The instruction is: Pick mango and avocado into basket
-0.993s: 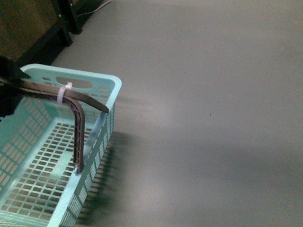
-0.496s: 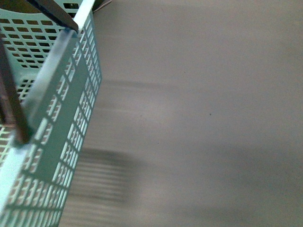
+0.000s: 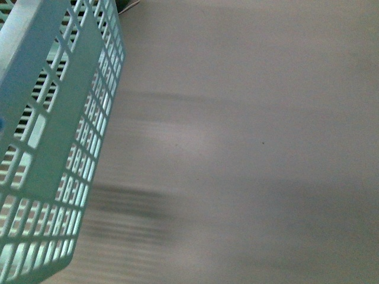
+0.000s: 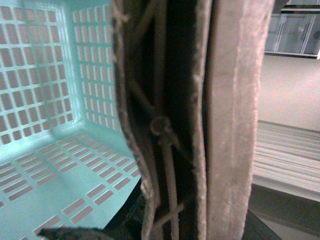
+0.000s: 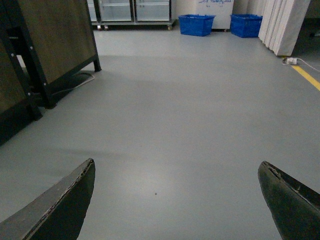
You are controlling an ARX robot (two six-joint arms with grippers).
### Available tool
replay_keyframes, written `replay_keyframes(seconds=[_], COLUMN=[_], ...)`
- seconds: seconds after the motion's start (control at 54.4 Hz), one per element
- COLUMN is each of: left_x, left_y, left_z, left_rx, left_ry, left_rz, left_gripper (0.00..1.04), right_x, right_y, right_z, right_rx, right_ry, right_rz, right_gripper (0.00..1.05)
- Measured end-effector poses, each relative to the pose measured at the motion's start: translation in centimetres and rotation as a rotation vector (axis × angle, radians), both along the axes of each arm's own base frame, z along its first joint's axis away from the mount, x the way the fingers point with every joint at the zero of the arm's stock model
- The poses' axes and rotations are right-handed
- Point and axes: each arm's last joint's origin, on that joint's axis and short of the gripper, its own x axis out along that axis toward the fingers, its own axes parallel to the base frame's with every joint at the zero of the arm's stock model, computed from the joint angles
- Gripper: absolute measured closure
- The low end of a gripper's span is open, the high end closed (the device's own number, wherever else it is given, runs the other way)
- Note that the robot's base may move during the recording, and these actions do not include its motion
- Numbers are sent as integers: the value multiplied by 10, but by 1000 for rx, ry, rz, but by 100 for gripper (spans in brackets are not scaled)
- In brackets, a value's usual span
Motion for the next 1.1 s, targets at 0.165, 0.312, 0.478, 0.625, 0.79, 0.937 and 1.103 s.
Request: replay_keyframes(seconds=[0.165,0.312,0.478,0.625,0.79,0.937,1.103], left_x=[0,0,0,0,0,0,0], left_y=[0,0,0,0,0,0,0], left_z=[0,-1,-1,-1,-1,-1,-1], left_rx=[1,1,1,1,1,0,0], left_ry=[3,7,6,6,6,6,6], left_rz=[1,2,3,3,3,3,3], left_gripper=[89,89,89,89,89,89,89], right_x=[0,0,0,0,0,0,0], right_y=[0,0,0,0,0,0,0], right_z=[0,0,0,0,0,0,0], right_rx=[0,0,0,0,0,0,0], right_ry=[0,0,0,0,0,0,0], right_rz=[0,0,0,0,0,0,0], right_gripper=[9,9,9,9,9,9,9])
